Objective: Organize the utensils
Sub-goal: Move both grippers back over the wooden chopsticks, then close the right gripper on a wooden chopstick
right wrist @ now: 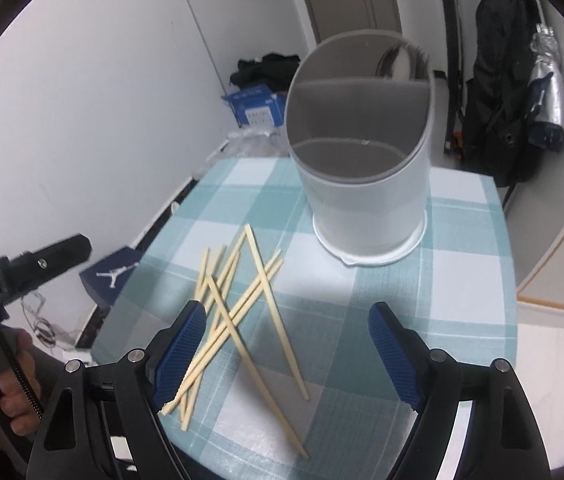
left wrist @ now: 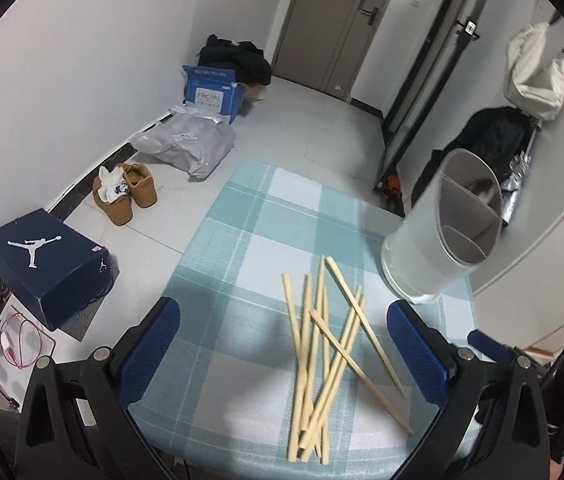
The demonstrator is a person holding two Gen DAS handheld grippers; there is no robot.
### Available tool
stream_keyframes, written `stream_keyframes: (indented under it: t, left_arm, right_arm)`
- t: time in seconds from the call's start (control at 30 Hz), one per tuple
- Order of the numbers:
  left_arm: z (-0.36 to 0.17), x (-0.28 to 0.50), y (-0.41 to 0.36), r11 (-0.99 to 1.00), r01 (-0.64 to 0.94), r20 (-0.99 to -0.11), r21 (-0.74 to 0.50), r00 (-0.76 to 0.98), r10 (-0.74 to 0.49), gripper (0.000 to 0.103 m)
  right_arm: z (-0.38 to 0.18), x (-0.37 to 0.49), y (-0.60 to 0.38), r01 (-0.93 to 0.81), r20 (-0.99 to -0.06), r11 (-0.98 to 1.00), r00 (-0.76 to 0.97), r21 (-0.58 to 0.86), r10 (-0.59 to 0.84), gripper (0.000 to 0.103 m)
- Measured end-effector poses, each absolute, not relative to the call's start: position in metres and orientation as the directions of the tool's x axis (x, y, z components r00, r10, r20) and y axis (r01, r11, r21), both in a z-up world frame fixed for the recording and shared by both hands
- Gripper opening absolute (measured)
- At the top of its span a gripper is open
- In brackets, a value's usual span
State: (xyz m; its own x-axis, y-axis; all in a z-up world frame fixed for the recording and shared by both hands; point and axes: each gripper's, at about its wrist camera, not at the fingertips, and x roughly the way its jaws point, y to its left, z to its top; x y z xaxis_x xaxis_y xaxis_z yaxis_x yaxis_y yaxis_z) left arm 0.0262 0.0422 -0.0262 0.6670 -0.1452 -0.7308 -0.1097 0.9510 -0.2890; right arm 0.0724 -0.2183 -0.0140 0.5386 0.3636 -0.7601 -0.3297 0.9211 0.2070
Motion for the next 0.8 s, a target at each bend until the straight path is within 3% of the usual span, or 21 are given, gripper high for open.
stream_keyframes:
  t: [0.47, 0.6, 0.7, 0.8]
  left_arm:
    - [-0.041, 0.049, 0.103, 0.855, -0.286, -0.744, -0.433, 0.649, -0.16, 0.102]
    - [-0.046, 0.05, 0.111, 0.828, -0.31, -0.75, -0.468, 0.635, -0.186, 0.102]
    - [-0.045, 0.052, 0.115, 0.821, -0.317, -0.749, -0.474, 0.636, -0.187, 0.102]
    - [-0.044, 0.052, 0.117, 0.814, -0.322, -0.746, -0.483, 0.639, -0.19, 0.102]
  right_arm:
    - [-0.037, 0.137, -0.136, -0.483, -0.828, 0.871, 0.448, 0.093, 0.337, 0.063]
    - [-0.049, 0.162, -0.115, -0.497, -0.853, 0.867, 0.434, 0.041, 0.289, 0.053]
    - [-0.06, 0.175, -0.105, -0.502, -0.878, 0.864, 0.398, 0.033, 0.265, 0.035]
    - [-0.066, 0.184, -0.097, -0.505, -0.89, 0.863, 0.382, 0.026, 0.25, 0.031]
